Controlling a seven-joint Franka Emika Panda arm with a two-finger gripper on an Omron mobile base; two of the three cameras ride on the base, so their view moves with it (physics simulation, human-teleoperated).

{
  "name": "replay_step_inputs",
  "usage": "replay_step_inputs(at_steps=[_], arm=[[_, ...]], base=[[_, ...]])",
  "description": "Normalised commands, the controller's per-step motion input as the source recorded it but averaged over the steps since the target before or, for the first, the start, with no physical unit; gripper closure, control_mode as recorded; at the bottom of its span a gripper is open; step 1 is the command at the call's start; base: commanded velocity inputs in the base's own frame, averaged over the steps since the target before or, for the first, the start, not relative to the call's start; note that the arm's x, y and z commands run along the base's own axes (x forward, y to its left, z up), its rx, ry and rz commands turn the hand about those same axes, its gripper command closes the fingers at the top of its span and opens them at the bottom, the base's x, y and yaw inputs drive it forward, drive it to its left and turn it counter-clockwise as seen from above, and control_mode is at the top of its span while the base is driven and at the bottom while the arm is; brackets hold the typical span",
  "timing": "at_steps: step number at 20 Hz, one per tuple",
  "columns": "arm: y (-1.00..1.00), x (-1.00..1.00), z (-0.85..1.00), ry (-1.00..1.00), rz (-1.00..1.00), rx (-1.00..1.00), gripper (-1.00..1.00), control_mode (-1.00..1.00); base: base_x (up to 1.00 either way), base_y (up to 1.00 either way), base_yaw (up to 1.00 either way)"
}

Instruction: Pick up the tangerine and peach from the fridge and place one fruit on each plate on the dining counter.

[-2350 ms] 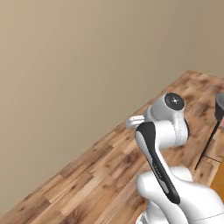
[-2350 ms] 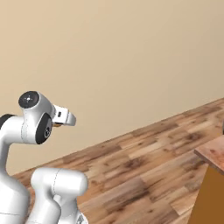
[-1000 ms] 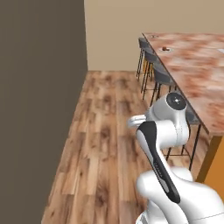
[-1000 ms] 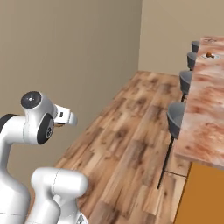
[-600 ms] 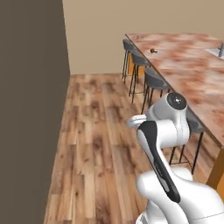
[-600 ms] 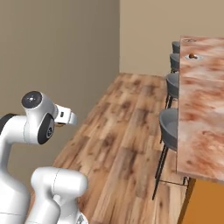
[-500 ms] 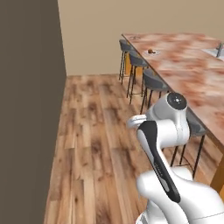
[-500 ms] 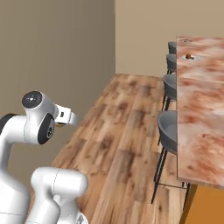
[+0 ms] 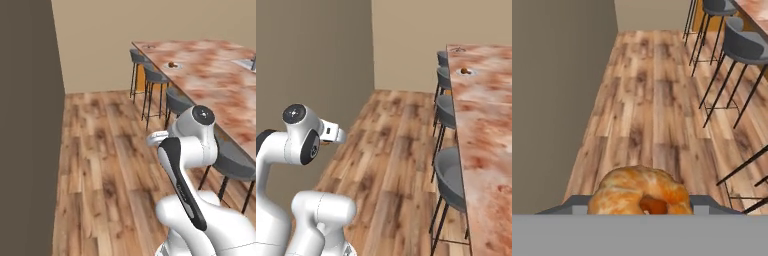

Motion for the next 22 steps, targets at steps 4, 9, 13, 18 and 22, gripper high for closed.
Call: replay_step_inputs(at_steps=[4, 9, 13, 18, 22], arm=[[0.0, 0.0, 0.0, 0.0, 0.0, 0.0, 1.0, 1.0], [0.0, 0.0, 0.0, 0.0, 0.0, 0.0, 1.0, 1.0], [0.0, 0.0, 0.0, 0.0, 0.0, 0.0, 1.0, 1.0], [0.0, 0.0, 0.0, 0.0, 0.0, 0.0, 1.0, 1.0], [0.0, 0.0, 0.0, 0.0, 0.0, 0.0, 1.0, 1.0]], base=[[0.9, 0.32, -0.14], [0.91, 0.32, -0.13], [0.91, 0.32, -0.13], [0.91, 0.32, -0.12], [0.9, 0.32, -0.11]])
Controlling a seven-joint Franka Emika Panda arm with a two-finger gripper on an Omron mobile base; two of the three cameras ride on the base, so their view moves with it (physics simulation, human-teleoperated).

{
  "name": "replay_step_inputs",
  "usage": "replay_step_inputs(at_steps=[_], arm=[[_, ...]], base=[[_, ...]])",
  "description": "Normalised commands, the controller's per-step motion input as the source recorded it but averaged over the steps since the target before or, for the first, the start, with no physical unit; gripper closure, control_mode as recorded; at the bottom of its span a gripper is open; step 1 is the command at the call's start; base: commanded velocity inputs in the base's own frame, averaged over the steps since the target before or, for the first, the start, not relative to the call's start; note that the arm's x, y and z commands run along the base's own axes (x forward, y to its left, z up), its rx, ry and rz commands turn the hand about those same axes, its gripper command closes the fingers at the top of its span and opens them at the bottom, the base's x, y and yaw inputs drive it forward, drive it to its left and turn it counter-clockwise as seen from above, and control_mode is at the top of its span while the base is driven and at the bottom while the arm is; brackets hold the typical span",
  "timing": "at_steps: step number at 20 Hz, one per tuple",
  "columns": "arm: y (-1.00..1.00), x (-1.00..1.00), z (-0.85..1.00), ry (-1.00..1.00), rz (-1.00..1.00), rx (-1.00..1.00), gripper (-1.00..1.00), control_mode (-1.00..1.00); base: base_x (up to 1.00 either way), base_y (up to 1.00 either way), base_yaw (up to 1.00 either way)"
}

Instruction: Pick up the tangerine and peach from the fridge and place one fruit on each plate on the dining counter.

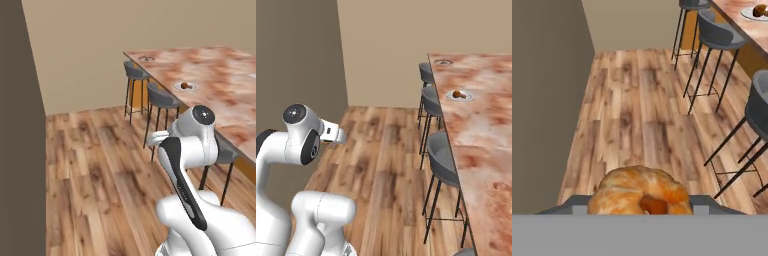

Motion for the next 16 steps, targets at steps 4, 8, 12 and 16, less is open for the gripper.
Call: replay_step_inputs(at_steps=[4, 8, 12, 16], arm=[[0.0, 0.0, 0.0, 0.0, 0.0, 0.0, 1.0, 1.0], [0.0, 0.0, 0.0, 0.0, 0.0, 0.0, 1.0, 1.0], [0.0, 0.0, 0.0, 0.0, 0.0, 0.0, 1.0, 1.0], [0.0, 0.0, 0.0, 0.0, 0.0, 0.0, 1.0, 1.0]], base=[[0.9, 0.32, -0.11], [0.89, 0.33, -0.09], [0.88, 0.36, -0.04], [0.88, 0.35, -0.06]])
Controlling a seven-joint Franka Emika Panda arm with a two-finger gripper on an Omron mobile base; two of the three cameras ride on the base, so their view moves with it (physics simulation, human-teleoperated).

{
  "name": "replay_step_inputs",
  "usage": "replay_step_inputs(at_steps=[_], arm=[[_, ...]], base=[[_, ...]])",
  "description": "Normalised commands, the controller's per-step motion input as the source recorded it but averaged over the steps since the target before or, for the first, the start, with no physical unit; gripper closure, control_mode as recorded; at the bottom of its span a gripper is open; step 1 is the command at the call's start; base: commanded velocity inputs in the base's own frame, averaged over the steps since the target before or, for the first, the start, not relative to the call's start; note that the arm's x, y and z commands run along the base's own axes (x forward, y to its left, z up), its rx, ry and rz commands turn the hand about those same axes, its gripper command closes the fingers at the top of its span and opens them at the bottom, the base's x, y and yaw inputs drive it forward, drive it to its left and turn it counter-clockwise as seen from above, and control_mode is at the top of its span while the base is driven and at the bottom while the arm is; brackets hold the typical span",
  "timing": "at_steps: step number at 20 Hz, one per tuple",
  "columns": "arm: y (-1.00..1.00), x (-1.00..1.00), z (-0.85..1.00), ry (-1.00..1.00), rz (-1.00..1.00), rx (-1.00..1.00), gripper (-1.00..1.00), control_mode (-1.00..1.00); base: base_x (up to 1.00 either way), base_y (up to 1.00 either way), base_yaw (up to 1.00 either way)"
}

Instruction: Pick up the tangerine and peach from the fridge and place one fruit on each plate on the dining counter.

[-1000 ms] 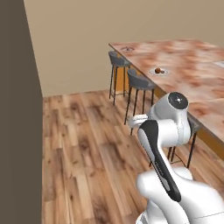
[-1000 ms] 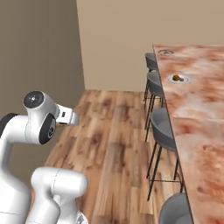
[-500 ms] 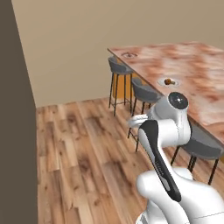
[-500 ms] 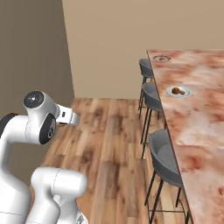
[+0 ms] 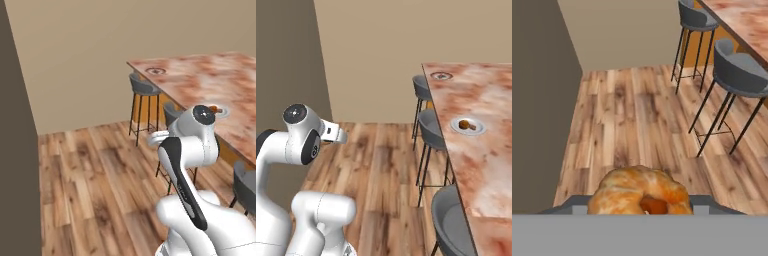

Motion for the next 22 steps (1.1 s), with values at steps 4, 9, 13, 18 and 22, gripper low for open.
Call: replay_step_inputs(at_steps=[4, 9, 13, 18, 22], arm=[[0.0, 0.0, 0.0, 0.0, 0.0, 0.0, 1.0, 1.0], [0.0, 0.0, 0.0, 0.0, 0.0, 0.0, 1.0, 1.0], [0.0, 0.0, 0.0, 0.0, 0.0, 0.0, 1.0, 1.0], [0.0, 0.0, 0.0, 0.0, 0.0, 0.0, 1.0, 1.0], [0.0, 0.0, 0.0, 0.0, 0.0, 0.0, 1.0, 1.0]], base=[[0.89, 0.36, -0.06], [0.88, 0.38, -0.01], [0.89, 0.37, 0.0], [0.91, 0.31, -0.05], [0.93, 0.29, -0.08]])
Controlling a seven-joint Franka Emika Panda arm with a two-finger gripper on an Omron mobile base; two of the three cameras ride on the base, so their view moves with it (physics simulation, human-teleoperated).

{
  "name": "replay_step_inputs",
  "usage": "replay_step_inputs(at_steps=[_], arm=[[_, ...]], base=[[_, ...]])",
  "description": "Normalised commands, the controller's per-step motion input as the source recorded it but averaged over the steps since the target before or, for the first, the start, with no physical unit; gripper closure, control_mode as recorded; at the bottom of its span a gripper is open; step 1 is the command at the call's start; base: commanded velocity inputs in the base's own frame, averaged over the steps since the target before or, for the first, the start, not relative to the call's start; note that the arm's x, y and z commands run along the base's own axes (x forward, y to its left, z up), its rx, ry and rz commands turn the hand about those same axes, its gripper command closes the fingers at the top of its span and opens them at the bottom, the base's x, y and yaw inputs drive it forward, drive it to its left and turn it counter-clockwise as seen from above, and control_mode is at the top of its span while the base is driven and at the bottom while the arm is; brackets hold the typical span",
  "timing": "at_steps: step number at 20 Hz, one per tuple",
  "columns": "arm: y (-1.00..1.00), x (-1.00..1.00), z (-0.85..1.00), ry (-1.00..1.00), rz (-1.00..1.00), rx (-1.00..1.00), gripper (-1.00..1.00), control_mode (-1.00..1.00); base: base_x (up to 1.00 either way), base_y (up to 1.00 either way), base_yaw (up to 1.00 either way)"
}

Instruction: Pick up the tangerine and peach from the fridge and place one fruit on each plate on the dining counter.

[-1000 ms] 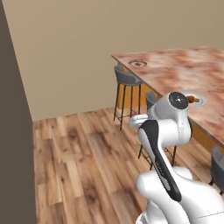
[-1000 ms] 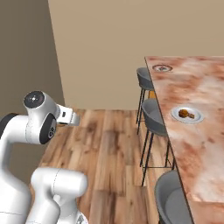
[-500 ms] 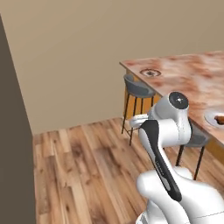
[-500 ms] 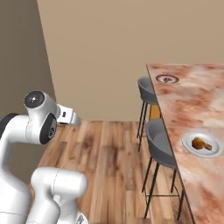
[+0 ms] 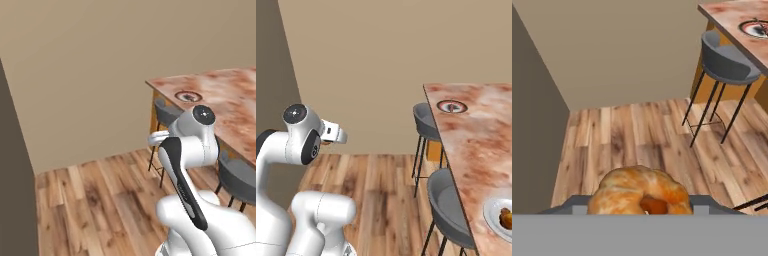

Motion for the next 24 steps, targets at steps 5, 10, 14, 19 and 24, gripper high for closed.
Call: replay_step_inputs(at_steps=[5, 10, 14, 19, 24], arm=[[0.0, 0.0, 0.0, 0.0, 0.0, 0.0, 1.0, 1.0], [0.0, 0.0, 0.0, 0.0, 0.0, 0.0, 1.0, 1.0], [0.0, 0.0, 0.0, 0.0, 0.0, 0.0, 1.0, 1.0], [0.0, 0.0, 0.0, 0.0, 0.0, 0.0, 1.0, 1.0], [0.0, 0.0, 0.0, 0.0, 0.0, 0.0, 1.0, 1.0]], base=[[0.91, 0.32, -0.13], [0.89, 0.33, -0.19], [0.8, 0.36, -0.31], [0.53, 0.34, -0.61], [0.54, 0.35, -0.6]])
